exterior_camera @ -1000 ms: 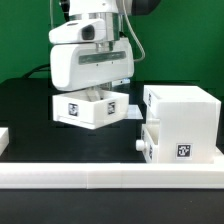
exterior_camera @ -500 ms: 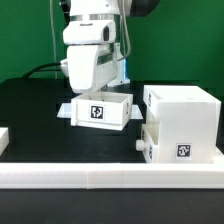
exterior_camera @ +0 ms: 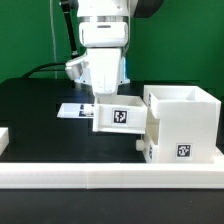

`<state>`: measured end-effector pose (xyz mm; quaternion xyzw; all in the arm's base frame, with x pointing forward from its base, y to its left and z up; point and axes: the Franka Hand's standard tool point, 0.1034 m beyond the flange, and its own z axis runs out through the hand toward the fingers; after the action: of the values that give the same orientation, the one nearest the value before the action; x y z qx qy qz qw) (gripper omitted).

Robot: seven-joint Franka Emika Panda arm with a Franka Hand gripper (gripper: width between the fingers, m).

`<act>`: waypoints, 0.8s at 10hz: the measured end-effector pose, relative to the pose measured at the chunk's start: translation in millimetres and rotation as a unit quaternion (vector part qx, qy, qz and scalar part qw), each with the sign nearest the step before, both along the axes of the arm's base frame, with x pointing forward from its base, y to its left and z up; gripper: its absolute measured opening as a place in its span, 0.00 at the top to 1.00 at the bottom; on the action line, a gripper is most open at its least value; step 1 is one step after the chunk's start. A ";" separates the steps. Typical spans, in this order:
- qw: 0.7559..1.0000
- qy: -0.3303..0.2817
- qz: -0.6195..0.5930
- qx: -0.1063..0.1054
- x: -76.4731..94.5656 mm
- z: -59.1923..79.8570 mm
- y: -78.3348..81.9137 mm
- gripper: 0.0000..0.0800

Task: Assemble drawer

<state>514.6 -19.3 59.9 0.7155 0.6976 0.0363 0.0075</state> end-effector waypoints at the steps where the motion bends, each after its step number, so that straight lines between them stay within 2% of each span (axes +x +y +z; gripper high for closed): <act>1: 1.000 0.004 -0.001 0.001 1.3 -2.5 0.3 0.95; 6: 1.000 0.007 -0.001 0.002 0.3 -6.0 0.7 0.95; 8: 1.000 0.007 0.001 0.002 10.5 -4.0 5.7 0.95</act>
Offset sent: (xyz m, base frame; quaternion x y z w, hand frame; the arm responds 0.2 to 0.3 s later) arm 0.0000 0.0000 0.0000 0.0000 0.0000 0.0000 1.0000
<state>525.1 -13.6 56.0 0.7147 0.6987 0.0323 0.0010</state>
